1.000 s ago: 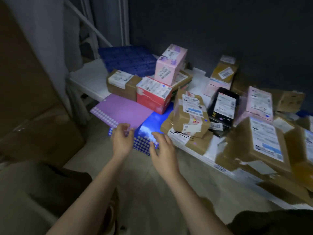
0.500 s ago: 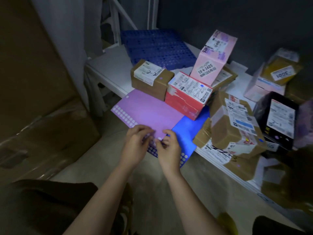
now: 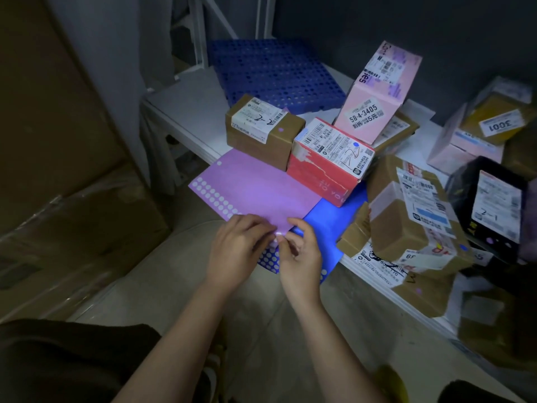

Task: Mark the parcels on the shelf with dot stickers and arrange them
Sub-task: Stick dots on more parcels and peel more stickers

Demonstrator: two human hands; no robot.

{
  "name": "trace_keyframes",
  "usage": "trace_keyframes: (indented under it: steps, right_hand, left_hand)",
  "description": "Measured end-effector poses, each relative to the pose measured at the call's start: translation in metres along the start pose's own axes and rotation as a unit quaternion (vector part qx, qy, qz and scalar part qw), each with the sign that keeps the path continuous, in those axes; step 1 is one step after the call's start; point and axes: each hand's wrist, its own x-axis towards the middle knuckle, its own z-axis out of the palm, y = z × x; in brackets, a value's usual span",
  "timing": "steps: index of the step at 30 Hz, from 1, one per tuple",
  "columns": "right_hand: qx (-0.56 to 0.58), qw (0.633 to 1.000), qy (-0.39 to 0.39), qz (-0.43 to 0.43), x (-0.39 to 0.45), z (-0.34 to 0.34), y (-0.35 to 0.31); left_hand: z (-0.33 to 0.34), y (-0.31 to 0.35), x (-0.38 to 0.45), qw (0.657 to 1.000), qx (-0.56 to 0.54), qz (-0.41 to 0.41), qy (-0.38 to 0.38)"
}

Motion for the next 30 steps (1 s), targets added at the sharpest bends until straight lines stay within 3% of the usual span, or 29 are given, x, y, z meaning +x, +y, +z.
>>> trace_keyframes:
  steps: [6,15,19,25,30]
  right_hand:
    - [-0.059,0.998,-0.011,-0.031,0.001,-0.004,0.002]
    - [-0.058,0.998,-0.011,-0.025,0.0,-0.006,0.0]
    - [-0.069,0.997,-0.011,-0.014,-0.001,-0.008,0.0]
    - [-0.109,0.99,0.064,-0.067,-0.005,-0.034,-0.026]
    - [-0.022,1.0,-0.002,0.017,-0.009,-0.063,-0.061]
  left_hand:
    - [-0.002,0.002,0.003,0.999,-0.018,-0.021,-0.018]
    - [-0.004,0.001,0.006,0.99,-0.116,-0.079,-0.032]
    - [-0.007,0.003,0.008,0.988,-0.128,-0.091,-0.007]
    - [-0.019,0.025,0.003,0.993,-0.037,0.034,0.103]
    - [-0.028,0.057,0.003,0.985,-0.029,0.105,0.137]
